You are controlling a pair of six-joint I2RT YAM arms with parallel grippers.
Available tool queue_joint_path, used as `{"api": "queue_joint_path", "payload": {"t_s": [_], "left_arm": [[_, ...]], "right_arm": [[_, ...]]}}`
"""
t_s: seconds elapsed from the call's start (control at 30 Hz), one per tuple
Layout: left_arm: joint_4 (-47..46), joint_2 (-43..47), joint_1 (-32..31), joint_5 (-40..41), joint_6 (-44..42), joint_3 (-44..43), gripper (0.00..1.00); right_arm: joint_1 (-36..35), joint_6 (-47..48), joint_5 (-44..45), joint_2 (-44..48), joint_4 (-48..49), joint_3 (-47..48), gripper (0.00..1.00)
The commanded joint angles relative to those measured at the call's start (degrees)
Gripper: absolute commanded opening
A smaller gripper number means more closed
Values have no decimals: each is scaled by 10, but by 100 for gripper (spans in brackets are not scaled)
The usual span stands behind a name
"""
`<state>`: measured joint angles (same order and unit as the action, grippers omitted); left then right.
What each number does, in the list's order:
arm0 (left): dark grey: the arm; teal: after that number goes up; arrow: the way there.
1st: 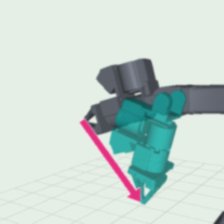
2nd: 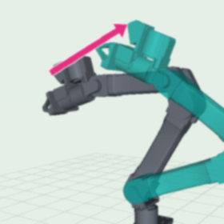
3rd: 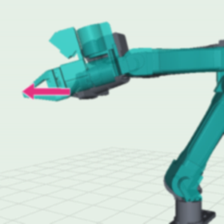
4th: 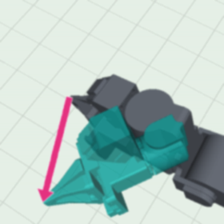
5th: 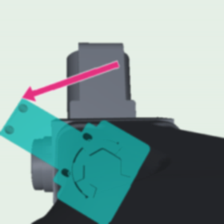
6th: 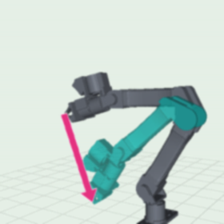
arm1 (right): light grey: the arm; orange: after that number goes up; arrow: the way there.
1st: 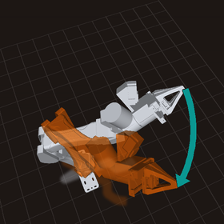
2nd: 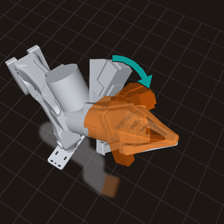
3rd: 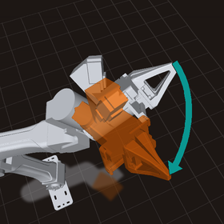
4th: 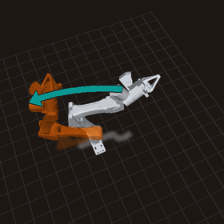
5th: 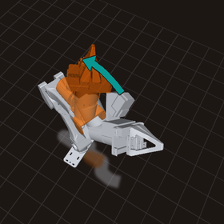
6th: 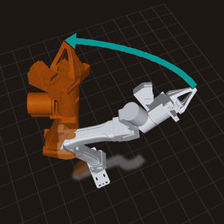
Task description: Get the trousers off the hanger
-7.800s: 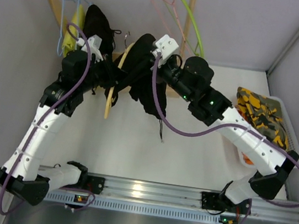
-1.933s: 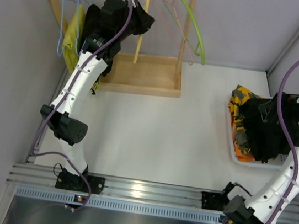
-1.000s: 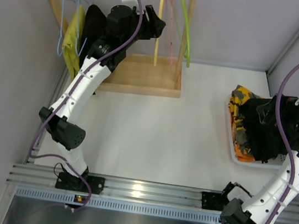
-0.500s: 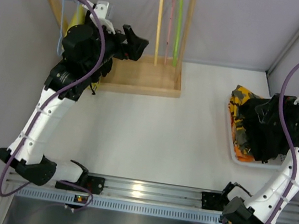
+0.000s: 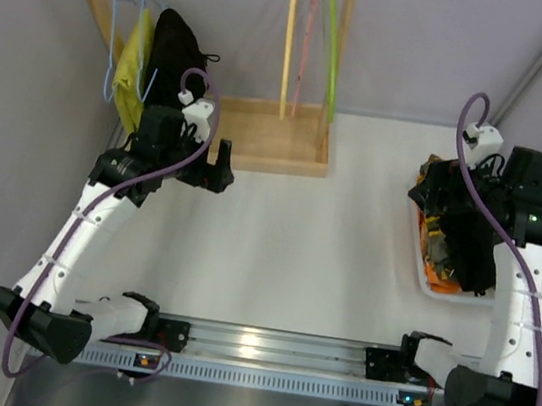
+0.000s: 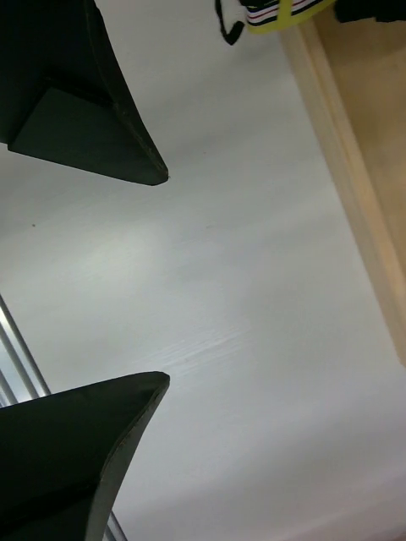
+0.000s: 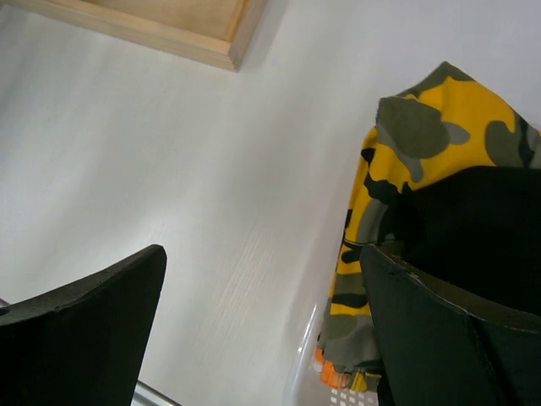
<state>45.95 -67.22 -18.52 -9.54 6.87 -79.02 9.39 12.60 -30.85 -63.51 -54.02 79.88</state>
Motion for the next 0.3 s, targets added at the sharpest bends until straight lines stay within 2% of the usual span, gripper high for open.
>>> {"api": "queue_joint_path", "payload": {"t_s": [0.0, 0.13, 0.27], "left_arm": [[26, 60, 4, 22, -41, 21, 98], [39, 89, 13, 22, -44, 63, 99], [41, 99, 38, -1, -48, 63, 99]], "right_arm": [[-36, -21, 19, 5, 66, -16, 99], [-53, -11, 16, 16, 66, -29, 99], [-58, 2, 18, 21, 57, -33, 99]]}}
